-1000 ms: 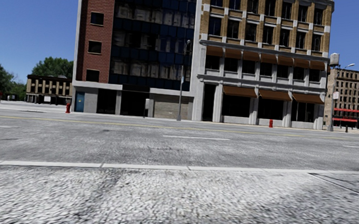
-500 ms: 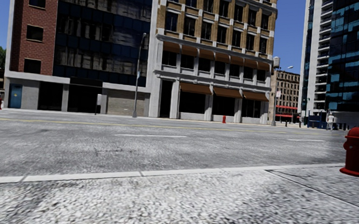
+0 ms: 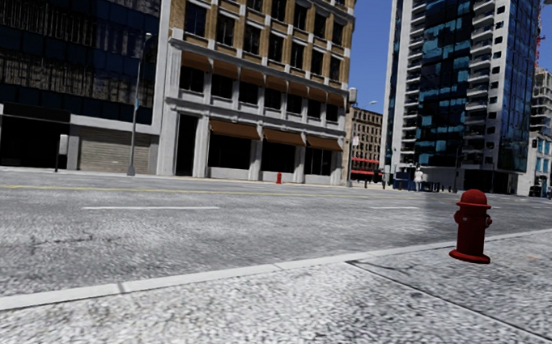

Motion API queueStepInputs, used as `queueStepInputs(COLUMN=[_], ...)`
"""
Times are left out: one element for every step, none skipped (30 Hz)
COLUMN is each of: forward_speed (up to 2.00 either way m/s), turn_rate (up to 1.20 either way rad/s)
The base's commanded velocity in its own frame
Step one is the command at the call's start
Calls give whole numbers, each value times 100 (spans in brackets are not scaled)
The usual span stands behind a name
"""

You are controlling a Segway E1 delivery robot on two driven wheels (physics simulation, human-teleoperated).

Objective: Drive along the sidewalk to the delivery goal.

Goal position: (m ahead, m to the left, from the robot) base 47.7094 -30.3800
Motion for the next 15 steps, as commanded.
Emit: queueStepInputs(forward_speed=[85,85,85,85,85,85,86,86,87,87,87,87,88,88,89], turn_rate=[-54,-54,-54,-54,-54,-54,-54,-54,-54,-54,-54,-54,-54,-54,-54])
